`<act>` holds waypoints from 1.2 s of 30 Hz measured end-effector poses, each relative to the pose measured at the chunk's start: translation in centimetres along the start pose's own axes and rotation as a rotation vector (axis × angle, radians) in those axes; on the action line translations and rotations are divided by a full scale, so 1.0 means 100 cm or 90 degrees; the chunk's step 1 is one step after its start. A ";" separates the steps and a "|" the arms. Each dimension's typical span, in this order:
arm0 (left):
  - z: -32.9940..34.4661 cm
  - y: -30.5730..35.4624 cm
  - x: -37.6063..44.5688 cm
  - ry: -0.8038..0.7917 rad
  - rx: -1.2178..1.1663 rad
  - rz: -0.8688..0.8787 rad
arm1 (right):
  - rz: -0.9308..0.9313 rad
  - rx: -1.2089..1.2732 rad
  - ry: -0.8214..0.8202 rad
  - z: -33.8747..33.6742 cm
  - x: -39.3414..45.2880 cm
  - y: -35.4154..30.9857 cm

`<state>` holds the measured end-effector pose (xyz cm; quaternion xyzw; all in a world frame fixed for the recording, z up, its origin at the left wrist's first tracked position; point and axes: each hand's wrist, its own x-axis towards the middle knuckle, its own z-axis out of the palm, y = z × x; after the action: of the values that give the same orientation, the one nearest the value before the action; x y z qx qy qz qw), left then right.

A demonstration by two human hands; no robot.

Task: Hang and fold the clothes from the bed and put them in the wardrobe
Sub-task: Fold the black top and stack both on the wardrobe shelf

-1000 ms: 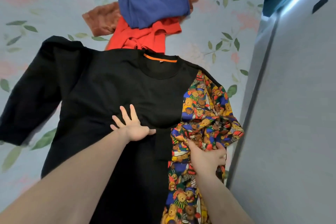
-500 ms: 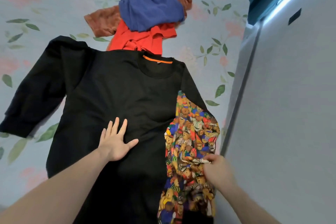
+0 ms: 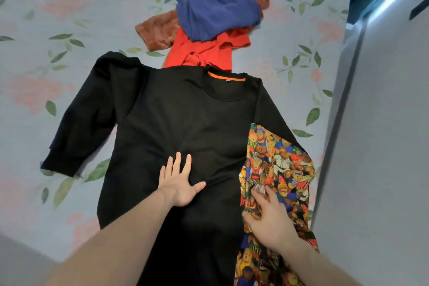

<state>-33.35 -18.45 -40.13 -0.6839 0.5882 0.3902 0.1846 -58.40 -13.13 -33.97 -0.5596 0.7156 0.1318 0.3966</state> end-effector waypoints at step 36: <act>-0.189 -0.102 -0.057 0.350 -0.714 0.089 | 0.023 -0.146 -0.109 0.054 0.100 -0.133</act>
<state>-17.72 -25.75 -26.11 -0.7119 0.3635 0.4604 -0.3861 -44.72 -21.18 -41.22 -0.5751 0.6693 0.2671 0.3872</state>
